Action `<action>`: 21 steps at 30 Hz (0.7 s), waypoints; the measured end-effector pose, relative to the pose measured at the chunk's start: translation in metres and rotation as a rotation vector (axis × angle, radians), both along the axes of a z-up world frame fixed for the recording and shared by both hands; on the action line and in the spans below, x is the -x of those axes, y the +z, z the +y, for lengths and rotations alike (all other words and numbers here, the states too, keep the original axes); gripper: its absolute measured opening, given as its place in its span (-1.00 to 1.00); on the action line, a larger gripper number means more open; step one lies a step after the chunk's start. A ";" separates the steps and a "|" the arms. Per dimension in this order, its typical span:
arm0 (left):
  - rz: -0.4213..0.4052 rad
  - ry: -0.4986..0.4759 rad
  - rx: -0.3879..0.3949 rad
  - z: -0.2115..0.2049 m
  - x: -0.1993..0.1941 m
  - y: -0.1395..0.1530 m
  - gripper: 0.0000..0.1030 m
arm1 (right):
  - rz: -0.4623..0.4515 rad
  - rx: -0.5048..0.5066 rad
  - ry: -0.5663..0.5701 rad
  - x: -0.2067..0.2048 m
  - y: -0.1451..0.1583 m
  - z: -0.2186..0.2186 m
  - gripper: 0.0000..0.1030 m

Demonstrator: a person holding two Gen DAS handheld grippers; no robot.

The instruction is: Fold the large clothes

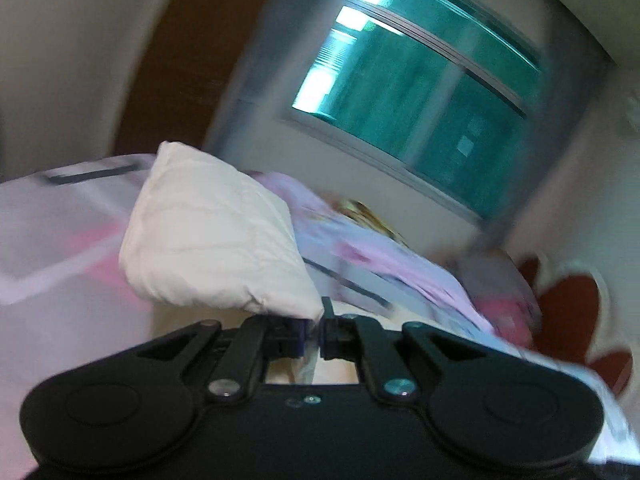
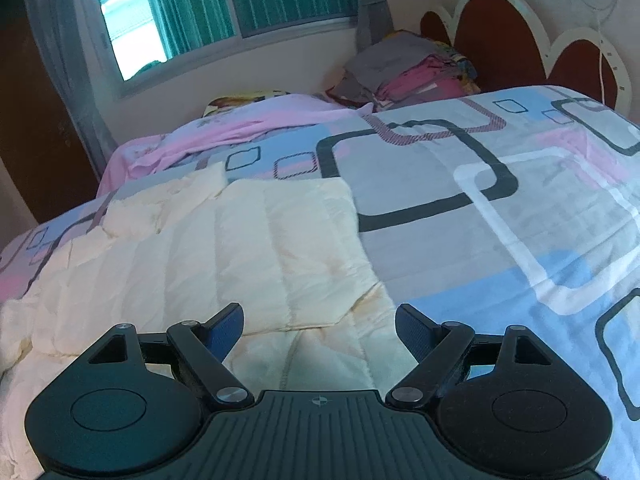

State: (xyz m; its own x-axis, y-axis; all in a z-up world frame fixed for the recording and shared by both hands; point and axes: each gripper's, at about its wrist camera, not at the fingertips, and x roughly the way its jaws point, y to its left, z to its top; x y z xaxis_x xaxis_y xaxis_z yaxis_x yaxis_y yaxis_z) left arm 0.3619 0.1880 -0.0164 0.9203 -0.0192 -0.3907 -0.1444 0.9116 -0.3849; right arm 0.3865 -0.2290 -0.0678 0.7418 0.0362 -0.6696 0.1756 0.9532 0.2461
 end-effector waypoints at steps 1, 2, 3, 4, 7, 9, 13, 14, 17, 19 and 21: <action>0.004 -0.043 -0.031 -0.023 -0.008 0.003 -0.89 | -0.001 -0.004 -0.007 0.001 0.000 -0.004 0.61; 0.008 -0.090 -0.050 -0.043 -0.017 0.005 -0.89 | -0.003 -0.008 -0.015 0.003 0.001 -0.010 0.61; 0.012 -0.136 -0.065 -0.060 -0.023 0.003 -0.89 | -0.004 -0.010 -0.022 0.005 0.001 -0.014 0.61; 0.020 -0.190 -0.084 -0.083 -0.031 0.001 -0.89 | -0.004 -0.014 -0.032 0.007 0.001 -0.020 0.61; 0.047 -0.338 -0.112 -0.141 -0.052 -0.005 -0.89 | -0.005 -0.022 -0.062 0.012 0.002 -0.037 0.61; 0.065 -0.427 -0.121 -0.175 -0.061 -0.017 -0.89 | -0.005 -0.026 -0.085 0.015 0.002 -0.049 0.61; 0.133 -0.550 -0.128 -0.232 -0.075 -0.049 -0.87 | -0.003 -0.054 -0.129 0.021 0.002 -0.070 0.61; 0.152 -0.579 -0.121 -0.240 -0.082 -0.057 -0.84 | -0.003 -0.066 -0.139 0.022 0.003 -0.075 0.62; 0.216 -0.625 -0.063 -0.261 -0.089 -0.078 0.32 | -0.007 -0.112 -0.167 0.025 0.004 -0.087 0.62; 0.172 -0.633 -0.038 -0.264 -0.071 -0.076 0.61 | -0.016 -0.144 -0.157 0.023 0.005 -0.092 0.62; 0.158 -0.623 -0.053 -0.256 -0.061 -0.071 0.55 | -0.039 -0.192 -0.138 0.022 0.006 -0.093 0.62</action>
State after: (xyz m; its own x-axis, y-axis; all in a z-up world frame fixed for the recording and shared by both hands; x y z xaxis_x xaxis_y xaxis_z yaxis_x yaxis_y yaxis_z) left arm 0.4231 -0.0682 -0.0870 0.6741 -0.5086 -0.5356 0.3673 0.8600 -0.3544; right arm 0.3650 -0.3220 -0.0617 0.7739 0.0562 -0.6308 0.2880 0.8558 0.4297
